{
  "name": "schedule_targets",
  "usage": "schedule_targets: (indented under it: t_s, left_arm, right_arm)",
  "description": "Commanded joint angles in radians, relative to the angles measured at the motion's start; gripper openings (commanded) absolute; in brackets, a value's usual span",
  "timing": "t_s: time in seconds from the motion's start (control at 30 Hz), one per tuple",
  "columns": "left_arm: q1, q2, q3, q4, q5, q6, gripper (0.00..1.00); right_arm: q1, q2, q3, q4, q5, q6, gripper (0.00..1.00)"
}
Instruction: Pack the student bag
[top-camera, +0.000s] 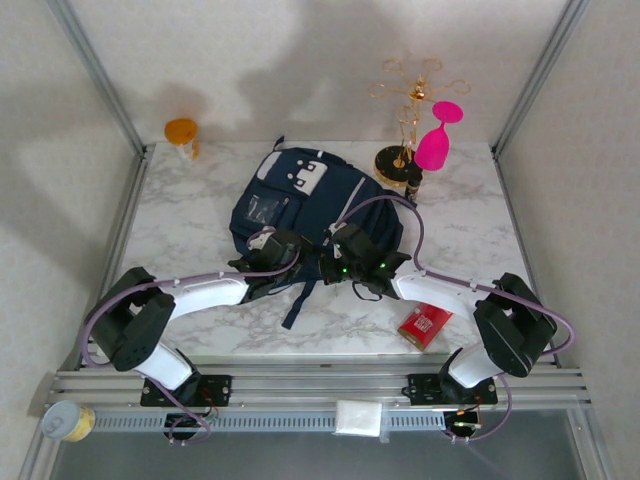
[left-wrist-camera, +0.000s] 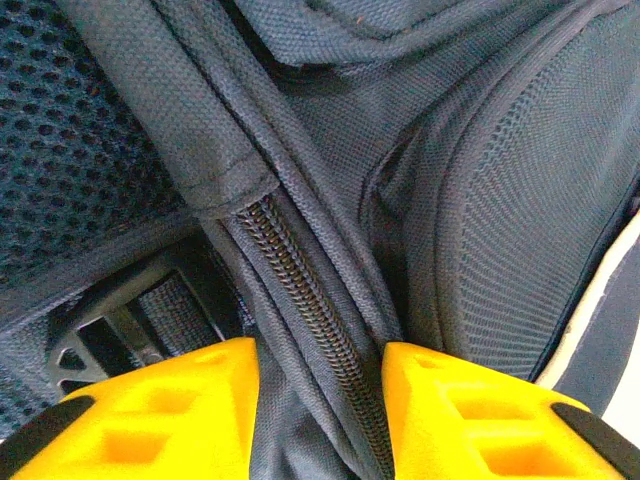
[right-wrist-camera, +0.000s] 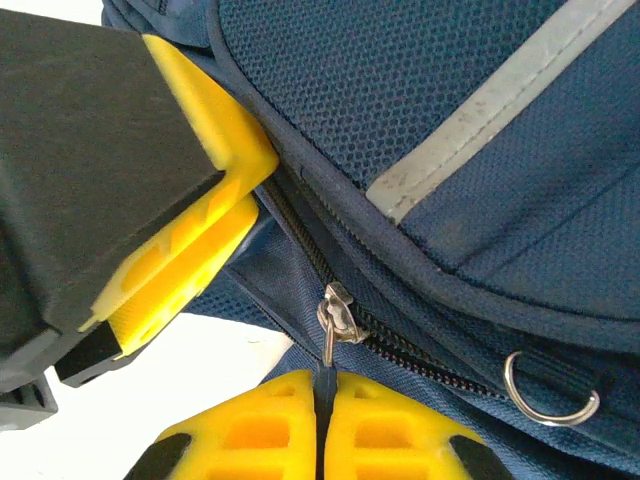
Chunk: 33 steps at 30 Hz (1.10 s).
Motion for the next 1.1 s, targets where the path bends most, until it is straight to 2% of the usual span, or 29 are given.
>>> schedule_targets:
  t_s: [0.0,0.1,0.17,0.23,0.3,0.4,0.53,0.63,0.7,0.77,0.8,0.87,0.9,1.0,1.07]
  left_arm:
    - [-0.002,0.037,0.036,0.057,-0.074,-0.051,0.33]
    - [0.008,0.028,0.030,0.052,-0.106,-0.043,0.20]
    - [0.027,0.005,0.035,0.009,-0.123,-0.023,0.08]
    - [0.047,-0.023,0.041,-0.052,-0.150,0.018,0.00]
    - [0.078,-0.057,0.042,-0.123,-0.163,0.058,0.00]
    - [0.159,-0.122,0.013,-0.184,-0.125,0.150,0.00]
    - [0.323,-0.188,-0.008,-0.280,-0.054,0.347,0.00]
    - [0.454,-0.198,-0.002,-0.302,0.070,0.492,0.00]
    - [0.489,-0.184,0.020,-0.315,0.126,0.552,0.00]
    - [0.490,-0.188,0.031,-0.309,0.169,0.574,0.00]
    - [0.487,-0.201,0.023,-0.298,0.196,0.569,0.03]
    - [0.474,-0.258,-0.019,-0.289,0.241,0.526,0.22]
    - [0.462,-0.292,-0.048,-0.289,0.246,0.492,0.28]
    - [0.374,-0.429,-0.147,-0.258,0.222,0.366,0.52]
    - [0.326,-0.481,-0.173,-0.270,0.214,0.299,0.59]
  right_arm:
    - [0.012,-0.026,0.001,0.052,-0.055,-0.041,0.00]
    - [0.008,-0.031,0.015,0.023,-0.032,-0.058,0.00]
    - [0.008,-0.039,0.031,-0.025,0.006,-0.072,0.00]
    - [0.007,-0.059,0.039,-0.068,0.040,-0.090,0.00]
    - [0.006,-0.083,0.042,-0.111,0.067,-0.113,0.00]
    - [0.005,-0.130,0.021,-0.142,0.066,-0.175,0.00]
    - [-0.006,-0.136,0.034,-0.217,0.095,-0.201,0.00]
    - [-0.005,-0.115,0.043,-0.177,0.041,-0.229,0.00]
    - [0.018,-0.083,0.060,-0.108,-0.027,-0.251,0.00]
    - [0.063,-0.032,0.105,-0.054,-0.024,-0.254,0.00]
    - [0.074,-0.011,0.123,-0.036,-0.022,-0.245,0.00]
    - [0.085,0.025,0.138,0.032,-0.049,-0.212,0.00]
    - [0.087,0.031,0.132,0.057,-0.059,-0.204,0.00]
    - [0.092,0.043,0.124,0.090,-0.060,-0.191,0.00]
    - [0.094,0.042,0.116,0.103,-0.061,-0.186,0.00]
